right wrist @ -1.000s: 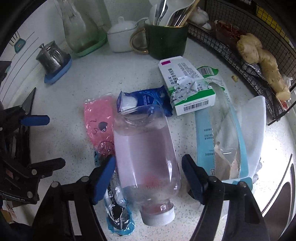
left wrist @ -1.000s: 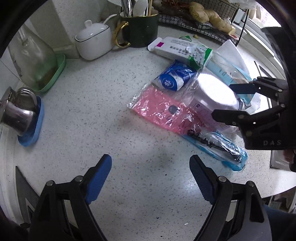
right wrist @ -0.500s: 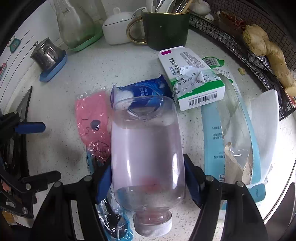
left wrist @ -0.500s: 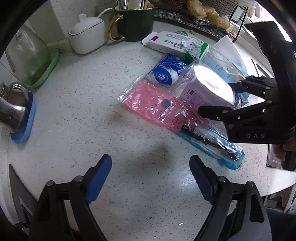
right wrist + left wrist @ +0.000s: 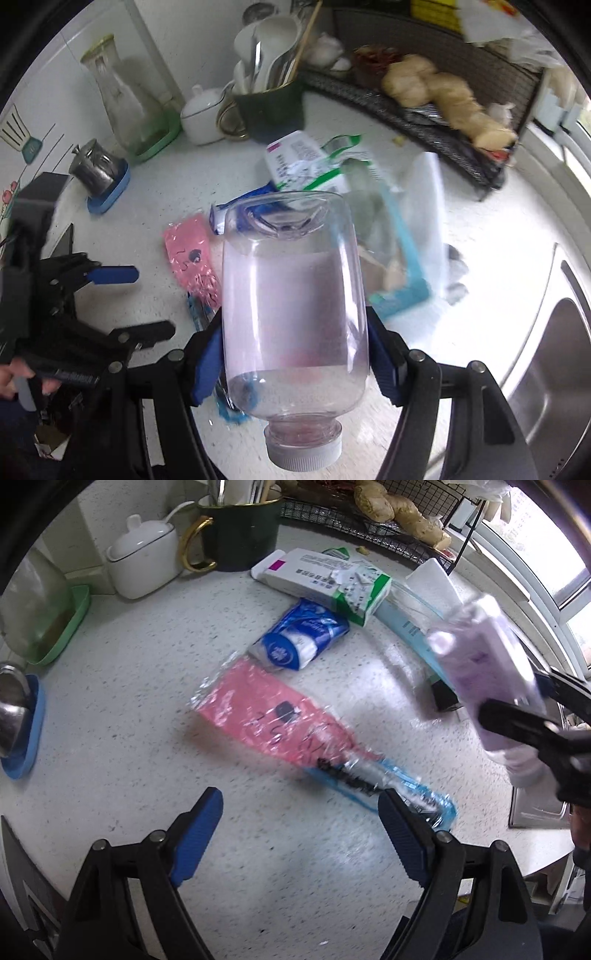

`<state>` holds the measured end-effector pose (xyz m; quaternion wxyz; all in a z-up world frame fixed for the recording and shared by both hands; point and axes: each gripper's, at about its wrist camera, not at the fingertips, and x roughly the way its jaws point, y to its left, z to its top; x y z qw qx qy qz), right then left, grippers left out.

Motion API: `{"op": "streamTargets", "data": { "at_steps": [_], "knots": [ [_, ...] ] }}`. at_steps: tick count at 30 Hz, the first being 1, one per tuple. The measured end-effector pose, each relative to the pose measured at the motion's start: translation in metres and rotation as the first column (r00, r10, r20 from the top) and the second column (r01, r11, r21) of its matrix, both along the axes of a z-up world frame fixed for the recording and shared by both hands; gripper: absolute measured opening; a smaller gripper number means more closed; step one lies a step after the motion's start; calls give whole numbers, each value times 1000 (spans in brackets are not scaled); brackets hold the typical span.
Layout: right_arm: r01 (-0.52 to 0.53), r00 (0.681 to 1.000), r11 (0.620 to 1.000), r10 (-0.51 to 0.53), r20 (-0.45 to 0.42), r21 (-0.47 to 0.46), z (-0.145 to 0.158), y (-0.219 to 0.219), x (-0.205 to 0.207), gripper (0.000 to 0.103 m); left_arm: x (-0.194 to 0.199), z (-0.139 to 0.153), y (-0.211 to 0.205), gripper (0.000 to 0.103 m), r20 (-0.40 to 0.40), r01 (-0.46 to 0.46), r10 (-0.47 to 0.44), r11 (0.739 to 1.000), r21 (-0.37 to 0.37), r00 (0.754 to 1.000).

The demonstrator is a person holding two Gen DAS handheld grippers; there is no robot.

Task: Collect trash
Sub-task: 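Grasp the clear plastic bottle with the right tool while the left tool grasps the pink bag, then carry the bottle and pink bag down over the red bin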

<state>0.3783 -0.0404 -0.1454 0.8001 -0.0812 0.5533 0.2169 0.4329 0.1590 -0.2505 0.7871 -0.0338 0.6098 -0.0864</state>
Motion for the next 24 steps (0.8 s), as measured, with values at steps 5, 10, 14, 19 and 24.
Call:
{"op": "streamTargets", "data": {
  "at_steps": [5,10,14,19,24],
  "knots": [
    [62,998,998,-62,-8,-14,1,-24,-8,66,18,-11,-17,84,-9,15,-15,1000,11,1000],
    [111,994,994,-111,-22,-24,-2,-41,-23,66,36,-30,-27,85,-49,-10,10,1000,1,999],
    [124,992,992,-125,-24,-33,-1,-45,-30,66,39,-38,-34,84,-68,-19,20,1000,16,997],
    [158,987,987,-158,-33,-20,-3,-54,-33,66,37,-35,-54,55,-44,30,-27,997,74,999],
    [170,985,985,-170,-38,-1,-1,-57,-37,66,30,-32,-71,23,-49,56,-54,997,45,997]
  ]
}}
